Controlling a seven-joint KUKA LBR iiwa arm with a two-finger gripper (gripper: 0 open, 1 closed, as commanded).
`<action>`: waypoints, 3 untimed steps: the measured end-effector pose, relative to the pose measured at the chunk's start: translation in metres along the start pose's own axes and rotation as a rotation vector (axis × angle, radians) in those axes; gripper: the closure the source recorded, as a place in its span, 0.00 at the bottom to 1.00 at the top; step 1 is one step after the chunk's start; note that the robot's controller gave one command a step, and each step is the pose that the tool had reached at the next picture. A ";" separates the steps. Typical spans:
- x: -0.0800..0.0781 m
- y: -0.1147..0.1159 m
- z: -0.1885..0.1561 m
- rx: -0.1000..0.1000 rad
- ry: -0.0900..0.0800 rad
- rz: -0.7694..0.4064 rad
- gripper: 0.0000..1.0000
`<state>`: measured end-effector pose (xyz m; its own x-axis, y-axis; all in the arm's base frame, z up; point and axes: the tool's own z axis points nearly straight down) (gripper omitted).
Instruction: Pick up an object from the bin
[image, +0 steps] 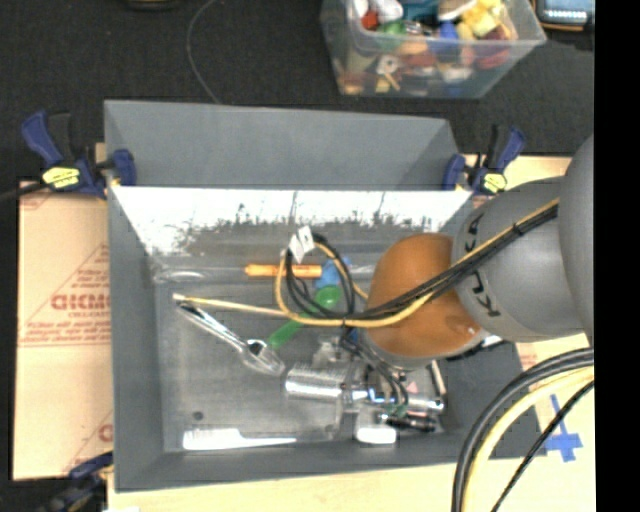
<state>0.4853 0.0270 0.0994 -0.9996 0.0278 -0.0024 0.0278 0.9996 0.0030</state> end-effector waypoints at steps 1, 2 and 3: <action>-0.006 -0.005 0.028 -0.004 -0.023 0.097 0.00; 0.011 0.001 0.028 -0.005 -0.009 0.128 1.00; 0.011 0.001 0.028 -0.005 -0.009 0.129 1.00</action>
Offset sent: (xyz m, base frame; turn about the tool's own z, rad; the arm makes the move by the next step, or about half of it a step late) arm -0.0121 0.0010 -0.0294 0.1303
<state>0.4748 0.0288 0.0713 -0.9877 0.1559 -0.0104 0.1558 0.9878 0.0086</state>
